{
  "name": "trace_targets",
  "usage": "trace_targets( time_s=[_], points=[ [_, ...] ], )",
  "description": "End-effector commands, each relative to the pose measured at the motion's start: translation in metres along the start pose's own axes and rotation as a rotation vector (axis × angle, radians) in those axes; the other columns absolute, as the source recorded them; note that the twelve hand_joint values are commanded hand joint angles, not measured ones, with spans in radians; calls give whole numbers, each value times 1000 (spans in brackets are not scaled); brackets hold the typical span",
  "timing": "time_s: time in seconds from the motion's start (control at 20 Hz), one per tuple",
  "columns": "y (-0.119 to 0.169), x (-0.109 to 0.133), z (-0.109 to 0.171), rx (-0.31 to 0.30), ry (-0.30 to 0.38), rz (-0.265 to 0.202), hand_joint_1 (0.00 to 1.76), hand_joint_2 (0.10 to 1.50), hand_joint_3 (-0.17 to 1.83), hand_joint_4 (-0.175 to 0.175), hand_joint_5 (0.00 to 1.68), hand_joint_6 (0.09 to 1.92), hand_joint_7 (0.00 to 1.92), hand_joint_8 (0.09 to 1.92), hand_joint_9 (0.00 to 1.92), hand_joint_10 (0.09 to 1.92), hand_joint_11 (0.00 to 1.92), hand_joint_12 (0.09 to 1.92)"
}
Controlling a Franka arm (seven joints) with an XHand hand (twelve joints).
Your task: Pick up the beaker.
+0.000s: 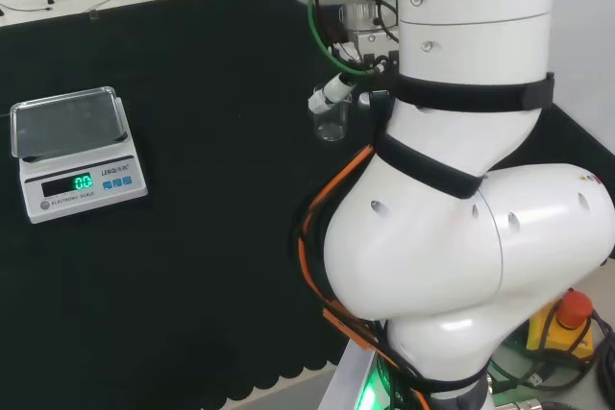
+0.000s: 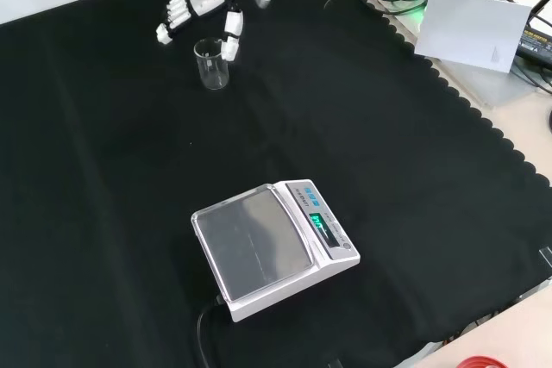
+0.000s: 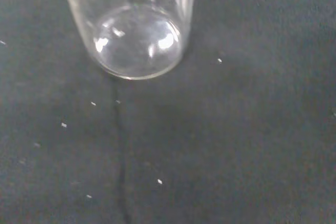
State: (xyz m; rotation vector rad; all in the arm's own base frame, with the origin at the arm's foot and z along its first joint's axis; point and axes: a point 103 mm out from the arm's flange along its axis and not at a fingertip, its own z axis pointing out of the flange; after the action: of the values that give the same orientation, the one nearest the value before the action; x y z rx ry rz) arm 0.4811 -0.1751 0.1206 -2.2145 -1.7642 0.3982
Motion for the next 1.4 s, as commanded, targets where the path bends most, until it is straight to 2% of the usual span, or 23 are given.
trace_targets(
  time_s=[0.05,0.15,0.3,0.4,0.6,0.75,0.85,0.95,1.15,1.4],
  points=[
    [0,-6,10,49,-7,5,521,685,11,67,0,87,0,238,29,919,0,1453],
    [-1,-1,11,-13,10,5,600,699,15,70,49,87,76,371,116,926,0,1493],
    [3,7,13,-59,41,15,745,726,32,78,234,87,295,642,372,852,43,1579],
    [3,7,13,-82,60,23,785,734,42,84,332,87,370,727,467,812,85,1582],
    [10,17,24,-104,74,66,823,742,63,93,482,157,489,794,584,764,157,1555],
    [17,26,30,-118,83,70,838,733,107,108,519,449,544,815,638,734,176,1548],
    [20,31,34,-141,88,77,871,726,151,135,603,687,599,833,680,723,190,1546],
    [20,31,34,-156,95,84,897,717,193,161,701,799,644,850,721,717,220,1540],
    [19,30,30,-173,93,88,935,656,365,175,884,795,721,883,804,684,294,1509],
    [18,29,25,-186,84,85,964,617,465,175,970,781,763,903,840,678,335,1497]
  ],
)
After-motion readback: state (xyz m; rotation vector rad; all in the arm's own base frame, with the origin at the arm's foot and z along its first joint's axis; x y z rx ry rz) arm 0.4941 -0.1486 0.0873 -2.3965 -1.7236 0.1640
